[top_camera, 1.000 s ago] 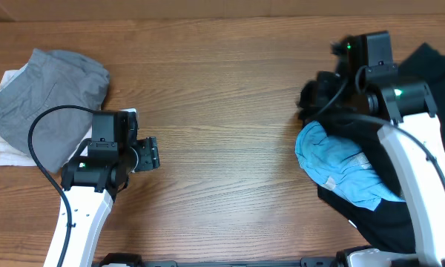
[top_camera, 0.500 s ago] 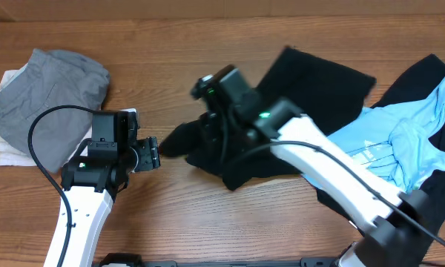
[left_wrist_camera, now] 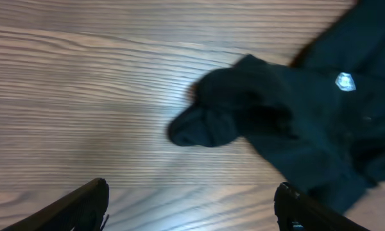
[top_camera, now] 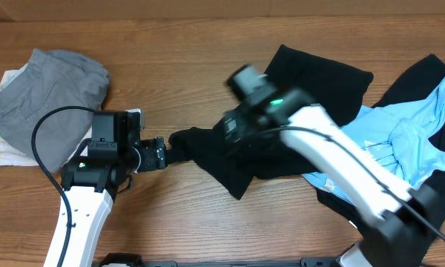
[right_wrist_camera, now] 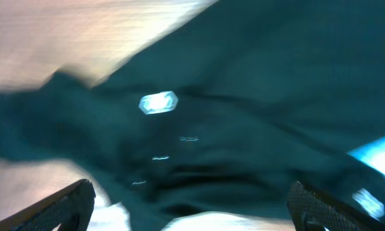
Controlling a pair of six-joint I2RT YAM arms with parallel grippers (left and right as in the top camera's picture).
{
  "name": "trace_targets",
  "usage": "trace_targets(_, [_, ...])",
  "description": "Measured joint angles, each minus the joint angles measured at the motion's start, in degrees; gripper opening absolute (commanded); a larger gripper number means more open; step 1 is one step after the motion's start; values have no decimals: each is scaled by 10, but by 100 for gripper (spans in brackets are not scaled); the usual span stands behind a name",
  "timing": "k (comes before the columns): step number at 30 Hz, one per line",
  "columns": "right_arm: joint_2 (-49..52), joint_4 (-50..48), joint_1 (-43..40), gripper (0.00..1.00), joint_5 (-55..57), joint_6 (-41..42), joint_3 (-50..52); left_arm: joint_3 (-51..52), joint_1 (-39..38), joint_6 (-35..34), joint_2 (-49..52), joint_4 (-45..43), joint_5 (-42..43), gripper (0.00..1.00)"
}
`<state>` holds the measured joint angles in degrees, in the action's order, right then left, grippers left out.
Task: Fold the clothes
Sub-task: 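Drag the black polo leftward and grasp its collar with the left gripper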
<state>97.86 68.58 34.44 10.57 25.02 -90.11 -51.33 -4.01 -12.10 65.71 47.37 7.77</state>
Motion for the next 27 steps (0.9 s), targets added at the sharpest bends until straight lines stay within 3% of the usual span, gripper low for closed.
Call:
trace_targets(7, [-64,95,-204,98,39,74,-7,0,0,-19,11,11,55,80])
trace_targets(10, [-64,78,-278,83,21,78,32,0,0,-33,38,11,70,79])
trace_targets(13, [-63,36,-344,53,-19,61,96,0,0,-43,75,10,86,79])
trace_targets(18, [-63,-62,-428,22,-97,22,207,0,-10,-50,145,-20,108,82])
trace_targets(27, [-61,-245,-468,21,-204,-53,337,-1,-45,-56,232,-123,122,88])
